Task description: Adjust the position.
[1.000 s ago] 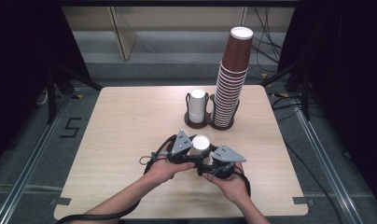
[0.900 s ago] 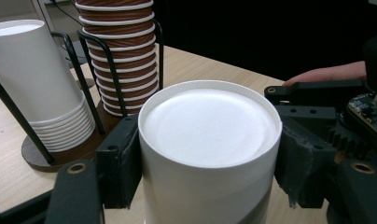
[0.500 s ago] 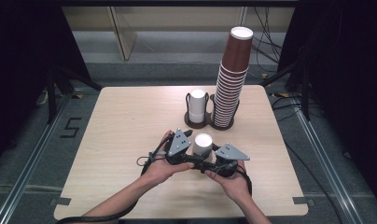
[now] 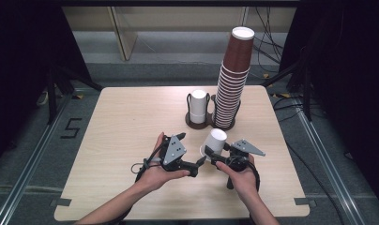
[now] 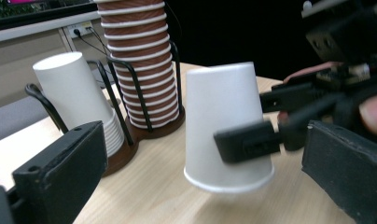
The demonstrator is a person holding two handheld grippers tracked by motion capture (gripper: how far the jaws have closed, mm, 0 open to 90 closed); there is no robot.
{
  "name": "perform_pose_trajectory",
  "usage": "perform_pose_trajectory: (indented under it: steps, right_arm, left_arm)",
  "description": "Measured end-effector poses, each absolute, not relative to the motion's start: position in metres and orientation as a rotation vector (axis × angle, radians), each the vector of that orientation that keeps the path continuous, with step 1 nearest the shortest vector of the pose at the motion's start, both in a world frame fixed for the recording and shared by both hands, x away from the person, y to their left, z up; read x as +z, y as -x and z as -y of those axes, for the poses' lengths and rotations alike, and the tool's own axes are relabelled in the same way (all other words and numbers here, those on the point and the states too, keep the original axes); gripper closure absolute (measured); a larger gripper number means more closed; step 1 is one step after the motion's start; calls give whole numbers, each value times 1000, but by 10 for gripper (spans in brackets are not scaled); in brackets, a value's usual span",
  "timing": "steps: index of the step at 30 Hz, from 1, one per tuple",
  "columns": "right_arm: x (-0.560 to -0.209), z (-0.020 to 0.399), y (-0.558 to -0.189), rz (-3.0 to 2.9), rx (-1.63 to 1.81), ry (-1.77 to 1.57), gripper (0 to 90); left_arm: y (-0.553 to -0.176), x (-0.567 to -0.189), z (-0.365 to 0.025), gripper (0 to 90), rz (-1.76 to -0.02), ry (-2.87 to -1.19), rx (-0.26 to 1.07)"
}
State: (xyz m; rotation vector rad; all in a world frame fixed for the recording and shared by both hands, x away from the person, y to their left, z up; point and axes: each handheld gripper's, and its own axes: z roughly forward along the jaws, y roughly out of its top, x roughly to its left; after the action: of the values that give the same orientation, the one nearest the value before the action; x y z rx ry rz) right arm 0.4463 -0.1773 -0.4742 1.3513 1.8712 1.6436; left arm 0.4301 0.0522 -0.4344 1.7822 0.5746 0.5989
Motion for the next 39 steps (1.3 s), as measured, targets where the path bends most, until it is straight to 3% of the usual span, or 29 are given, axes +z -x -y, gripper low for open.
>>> perform_pose_trajectory:
  steps: [8,9,10,11,26,39]
  right_arm:
    - [-472,180,-448,-1829,1721,-1435,290]
    - [-472,179,-447,-1833,1727,-1446,290]
    - [-472,179,-447,-1833,1727,-1446,290]
    - [-471,178,-446,-1832,1744,-1452,290]
    - [-471,179,-446,-1823,1777,-1482,290]
    - [-470,180,-443,-1812,1840,-1529,290]
  left_arm:
    - [-427,-453,-54,0,-581,-1819,583]
    - [-427,-451,-62,0,-627,-1828,817]
    - [-427,-451,-62,0,-627,-1828,817]
    - [-429,-453,-60,0,-535,-1849,718]
    - [-436,-456,-64,0,-428,-1914,770]
    - [-439,-457,-58,0,-459,-1903,746]
